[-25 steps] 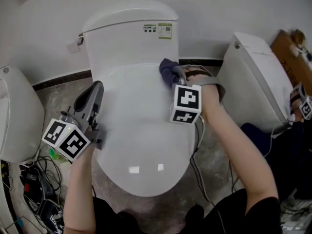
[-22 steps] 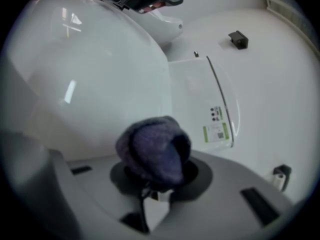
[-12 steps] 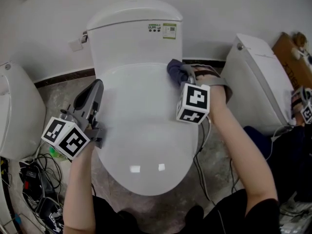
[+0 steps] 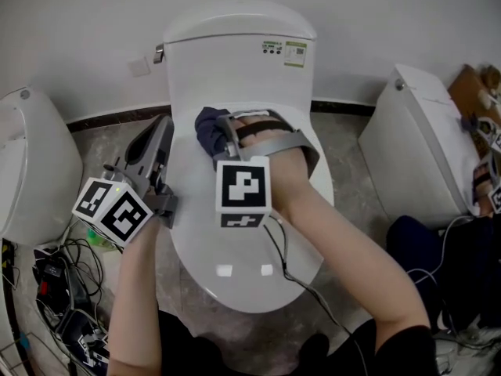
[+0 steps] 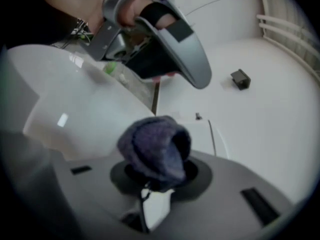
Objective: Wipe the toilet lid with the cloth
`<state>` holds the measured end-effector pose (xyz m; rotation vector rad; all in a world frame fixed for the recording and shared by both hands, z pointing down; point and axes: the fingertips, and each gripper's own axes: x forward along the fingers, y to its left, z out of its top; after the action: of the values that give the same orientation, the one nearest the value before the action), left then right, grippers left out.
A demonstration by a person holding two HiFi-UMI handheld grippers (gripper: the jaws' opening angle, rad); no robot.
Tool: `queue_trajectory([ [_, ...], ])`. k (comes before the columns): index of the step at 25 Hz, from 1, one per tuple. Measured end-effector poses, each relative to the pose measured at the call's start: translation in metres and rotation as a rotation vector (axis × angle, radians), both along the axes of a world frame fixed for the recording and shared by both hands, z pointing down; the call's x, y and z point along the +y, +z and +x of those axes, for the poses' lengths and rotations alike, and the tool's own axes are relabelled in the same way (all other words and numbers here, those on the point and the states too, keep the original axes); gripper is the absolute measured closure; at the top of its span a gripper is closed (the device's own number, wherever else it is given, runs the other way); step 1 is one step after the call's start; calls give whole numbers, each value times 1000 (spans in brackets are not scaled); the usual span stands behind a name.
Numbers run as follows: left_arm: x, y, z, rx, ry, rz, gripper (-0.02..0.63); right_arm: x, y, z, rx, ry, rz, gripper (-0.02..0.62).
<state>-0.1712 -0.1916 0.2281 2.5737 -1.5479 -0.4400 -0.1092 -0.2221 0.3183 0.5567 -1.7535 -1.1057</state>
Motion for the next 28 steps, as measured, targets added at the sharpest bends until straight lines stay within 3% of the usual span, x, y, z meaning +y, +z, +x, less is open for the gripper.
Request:
queue_trajectory([
  [5, -2, -1, -6, 8, -12, 0, 597, 19, 14, -46, 14, -71, -18, 499],
  [11, 0, 4, -13, -1, -16, -13, 597, 32, 28, -72, 46, -116, -22, 499],
  [28, 7, 9, -11, -26, -3, -25, 597, 32, 39, -54, 83, -97, -30, 499],
])
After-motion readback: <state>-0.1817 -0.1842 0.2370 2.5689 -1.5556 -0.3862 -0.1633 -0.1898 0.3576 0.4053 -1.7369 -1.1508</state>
